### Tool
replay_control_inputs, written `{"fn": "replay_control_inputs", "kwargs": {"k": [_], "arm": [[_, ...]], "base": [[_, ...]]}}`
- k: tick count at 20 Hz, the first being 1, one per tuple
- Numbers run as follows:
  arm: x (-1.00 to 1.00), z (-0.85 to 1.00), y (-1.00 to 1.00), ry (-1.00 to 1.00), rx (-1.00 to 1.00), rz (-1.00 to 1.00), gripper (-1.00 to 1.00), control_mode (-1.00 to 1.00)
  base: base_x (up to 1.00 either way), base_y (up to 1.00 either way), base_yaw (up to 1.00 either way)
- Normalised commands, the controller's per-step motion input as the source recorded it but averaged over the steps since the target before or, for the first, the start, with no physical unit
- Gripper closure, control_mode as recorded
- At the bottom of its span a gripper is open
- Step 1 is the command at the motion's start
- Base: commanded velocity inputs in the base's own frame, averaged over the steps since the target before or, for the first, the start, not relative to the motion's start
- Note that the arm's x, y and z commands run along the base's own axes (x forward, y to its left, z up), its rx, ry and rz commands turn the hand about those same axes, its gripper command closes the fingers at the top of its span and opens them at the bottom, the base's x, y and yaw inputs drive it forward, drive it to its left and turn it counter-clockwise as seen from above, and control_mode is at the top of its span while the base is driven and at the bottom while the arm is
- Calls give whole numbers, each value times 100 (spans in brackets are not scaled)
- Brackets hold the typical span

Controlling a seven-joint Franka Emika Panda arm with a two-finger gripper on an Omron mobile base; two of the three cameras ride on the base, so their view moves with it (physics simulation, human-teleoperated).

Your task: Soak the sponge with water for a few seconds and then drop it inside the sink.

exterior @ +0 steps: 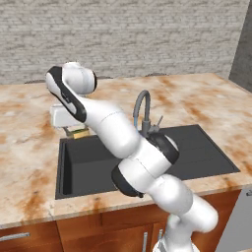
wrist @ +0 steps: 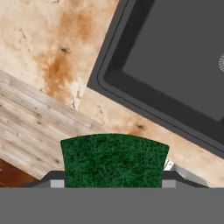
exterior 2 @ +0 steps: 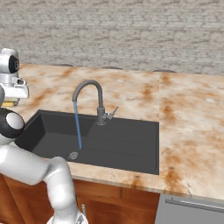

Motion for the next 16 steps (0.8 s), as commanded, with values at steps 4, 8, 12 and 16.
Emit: {"fn": "replay_control_inputs", "kwargs": {"k": [4, 8, 12, 16], "arm": [[-98, 15, -70, -8, 0, 15, 100, -100], [-68, 7, -76, -12, 0, 12, 100, -100], [-32, 0, -66, -23, 0, 7, 100, -100], [0, 0, -47, -32, 1, 2, 100, -100]], "base": [[0, 0, 0], [0, 0, 0], [0, 0, 0], [0, 0, 0]]}}
